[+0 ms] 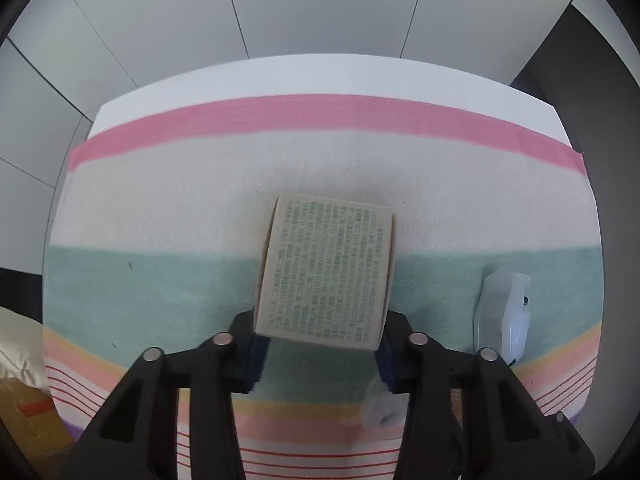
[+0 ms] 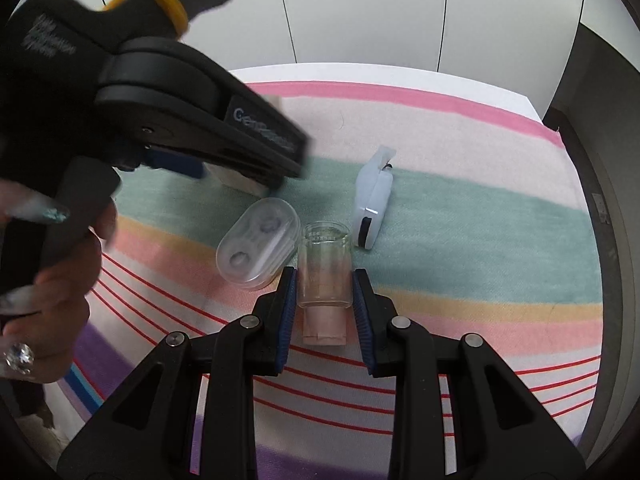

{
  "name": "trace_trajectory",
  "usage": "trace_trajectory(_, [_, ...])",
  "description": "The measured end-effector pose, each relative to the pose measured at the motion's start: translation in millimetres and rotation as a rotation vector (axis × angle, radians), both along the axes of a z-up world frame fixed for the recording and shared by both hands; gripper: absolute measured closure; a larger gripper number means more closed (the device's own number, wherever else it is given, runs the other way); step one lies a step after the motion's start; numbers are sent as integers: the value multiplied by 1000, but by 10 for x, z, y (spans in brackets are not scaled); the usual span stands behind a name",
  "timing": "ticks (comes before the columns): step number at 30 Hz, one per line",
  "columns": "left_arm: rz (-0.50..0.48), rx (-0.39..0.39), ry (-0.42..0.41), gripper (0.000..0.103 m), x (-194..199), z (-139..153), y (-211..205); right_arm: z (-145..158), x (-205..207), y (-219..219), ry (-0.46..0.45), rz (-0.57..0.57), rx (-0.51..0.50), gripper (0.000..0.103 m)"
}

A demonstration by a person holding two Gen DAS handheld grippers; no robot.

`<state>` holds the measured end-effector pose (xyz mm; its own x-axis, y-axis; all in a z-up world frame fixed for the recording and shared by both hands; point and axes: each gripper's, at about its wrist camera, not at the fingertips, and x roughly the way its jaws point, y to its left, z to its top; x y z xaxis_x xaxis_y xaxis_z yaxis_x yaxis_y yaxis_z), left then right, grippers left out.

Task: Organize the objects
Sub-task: 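Grasp the small beige printed box with the left gripper while the right grasps the glass vial, then lift the beige box and glass vial and carry both toward the cardboard box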

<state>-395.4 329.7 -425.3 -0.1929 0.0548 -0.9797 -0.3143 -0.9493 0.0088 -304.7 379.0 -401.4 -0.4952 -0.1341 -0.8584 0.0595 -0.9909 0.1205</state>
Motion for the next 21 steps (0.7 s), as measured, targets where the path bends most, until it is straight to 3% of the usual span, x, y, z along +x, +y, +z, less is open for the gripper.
trace_trajectory(9, [-21, -30, 40, 59, 98, 129, -117, 55, 15, 1, -17, -25, -21, 74])
trace_trajectory(21, [-49, -49, 127, 59, 334, 638, -369, 296, 1, 126, -43, -85, -27, 75])
